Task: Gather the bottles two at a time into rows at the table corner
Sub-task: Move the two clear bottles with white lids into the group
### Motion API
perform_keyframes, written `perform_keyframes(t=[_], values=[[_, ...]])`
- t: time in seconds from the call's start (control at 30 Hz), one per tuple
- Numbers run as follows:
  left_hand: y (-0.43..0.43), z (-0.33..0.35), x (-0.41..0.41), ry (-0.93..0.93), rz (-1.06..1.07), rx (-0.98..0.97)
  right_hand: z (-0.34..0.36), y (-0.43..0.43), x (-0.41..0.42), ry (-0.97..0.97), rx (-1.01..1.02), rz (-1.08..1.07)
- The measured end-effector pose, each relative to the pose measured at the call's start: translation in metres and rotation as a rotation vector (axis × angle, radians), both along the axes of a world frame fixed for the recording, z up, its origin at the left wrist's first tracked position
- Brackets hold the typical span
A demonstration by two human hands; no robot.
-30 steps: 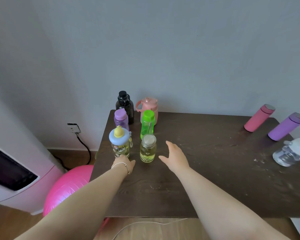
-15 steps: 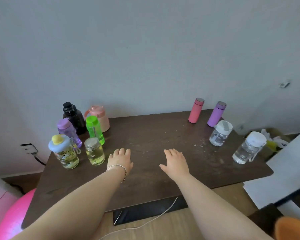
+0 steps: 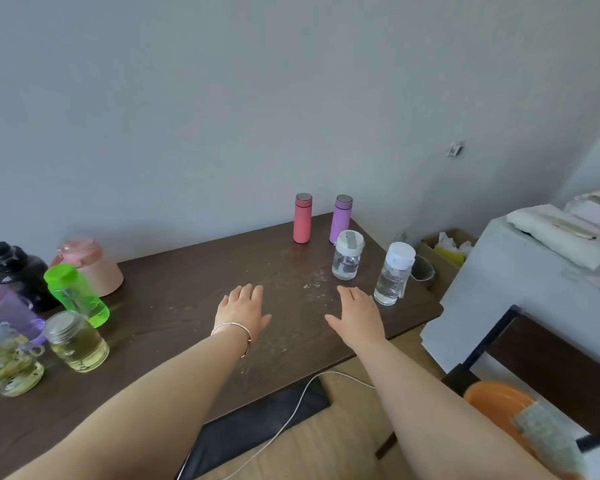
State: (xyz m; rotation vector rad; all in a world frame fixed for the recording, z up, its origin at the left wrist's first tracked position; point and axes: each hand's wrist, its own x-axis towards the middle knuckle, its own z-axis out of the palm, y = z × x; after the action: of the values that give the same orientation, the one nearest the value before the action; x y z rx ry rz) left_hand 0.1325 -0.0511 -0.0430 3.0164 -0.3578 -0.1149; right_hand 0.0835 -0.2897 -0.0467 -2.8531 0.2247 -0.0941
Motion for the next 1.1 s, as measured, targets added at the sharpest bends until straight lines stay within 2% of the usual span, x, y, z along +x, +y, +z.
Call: perform_keyframes(t=[0.53,0.7,0.87,1.1], values=[[-0.143,0.006,0.146,0.005,-0.257,-0.078,0.007,-0.116,0.081,-0.166,0.067,-0.429],[-0.18,-0.013,0.196,0.013,-0.311,-0.15,-0.009,-0.139,0.113,-0.159,0.166,-0.576],[-0.211,-0.034,0.233,0.112,-0.333,-0.188,-0.037,-0.149,0.131,-0.129,0.284,-0.644],[-0.239,-0.06,0.263,0.285,-0.276,-0.365,-0.055,-0.152,0.143,-0.196,0.411,-0.675]])
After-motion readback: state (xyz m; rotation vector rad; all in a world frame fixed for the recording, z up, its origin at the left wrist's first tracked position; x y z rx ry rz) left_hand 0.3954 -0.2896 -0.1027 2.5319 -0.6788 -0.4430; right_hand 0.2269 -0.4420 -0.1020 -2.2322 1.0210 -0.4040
